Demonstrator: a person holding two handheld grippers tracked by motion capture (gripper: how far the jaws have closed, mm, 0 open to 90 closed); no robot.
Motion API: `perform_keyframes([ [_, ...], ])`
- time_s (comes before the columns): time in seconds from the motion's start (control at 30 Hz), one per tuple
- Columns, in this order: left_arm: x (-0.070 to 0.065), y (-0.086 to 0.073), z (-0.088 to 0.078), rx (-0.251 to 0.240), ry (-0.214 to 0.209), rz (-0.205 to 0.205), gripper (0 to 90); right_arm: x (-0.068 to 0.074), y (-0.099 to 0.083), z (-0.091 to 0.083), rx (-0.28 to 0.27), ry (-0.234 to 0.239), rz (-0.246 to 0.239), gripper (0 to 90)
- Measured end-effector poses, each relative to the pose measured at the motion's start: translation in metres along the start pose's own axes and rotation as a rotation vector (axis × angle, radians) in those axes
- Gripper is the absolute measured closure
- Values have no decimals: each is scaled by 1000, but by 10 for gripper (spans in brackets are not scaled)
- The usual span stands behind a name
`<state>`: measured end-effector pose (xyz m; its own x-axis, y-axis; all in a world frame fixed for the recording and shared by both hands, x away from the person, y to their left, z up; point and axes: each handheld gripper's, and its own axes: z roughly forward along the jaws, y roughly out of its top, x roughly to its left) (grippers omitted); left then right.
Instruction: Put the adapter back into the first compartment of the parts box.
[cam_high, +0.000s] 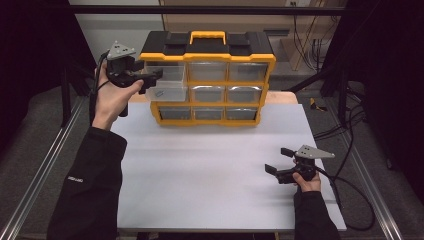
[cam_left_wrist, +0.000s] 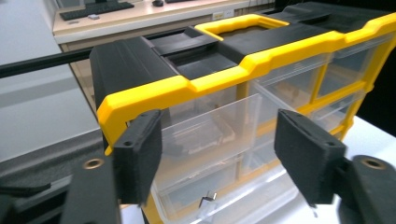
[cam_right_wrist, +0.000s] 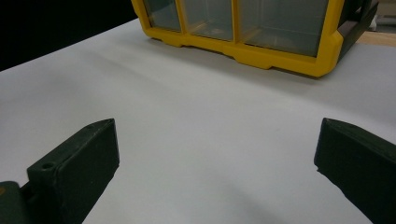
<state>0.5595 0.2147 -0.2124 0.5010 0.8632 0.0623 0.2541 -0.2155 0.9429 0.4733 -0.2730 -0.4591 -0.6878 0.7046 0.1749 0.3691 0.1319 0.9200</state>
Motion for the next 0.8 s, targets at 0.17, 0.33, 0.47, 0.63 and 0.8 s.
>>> perform_keyframes([
  [0.17, -2, -3, -8, -20, -21, 12, 192, 0, 0, 0, -2, 0, 1, 5],
  [0.33, -4, -7, -15, -30, -41, 17, 115, 0, 0, 0, -3, 1, 3, 5],
  [0.47, -7, -12, -18, -26, -48, 24, 82, 0, 0, 0, -3, 1, 3, 5],
  [0.63, -11, -18, -23, -19, -65, 45, 55, 0, 0, 0, -4, 1, 4, 5],
  [0.8, -15, -23, -27, -28, -86, 62, 31, 0, 0, 0, -4, 3, 4, 5],
])
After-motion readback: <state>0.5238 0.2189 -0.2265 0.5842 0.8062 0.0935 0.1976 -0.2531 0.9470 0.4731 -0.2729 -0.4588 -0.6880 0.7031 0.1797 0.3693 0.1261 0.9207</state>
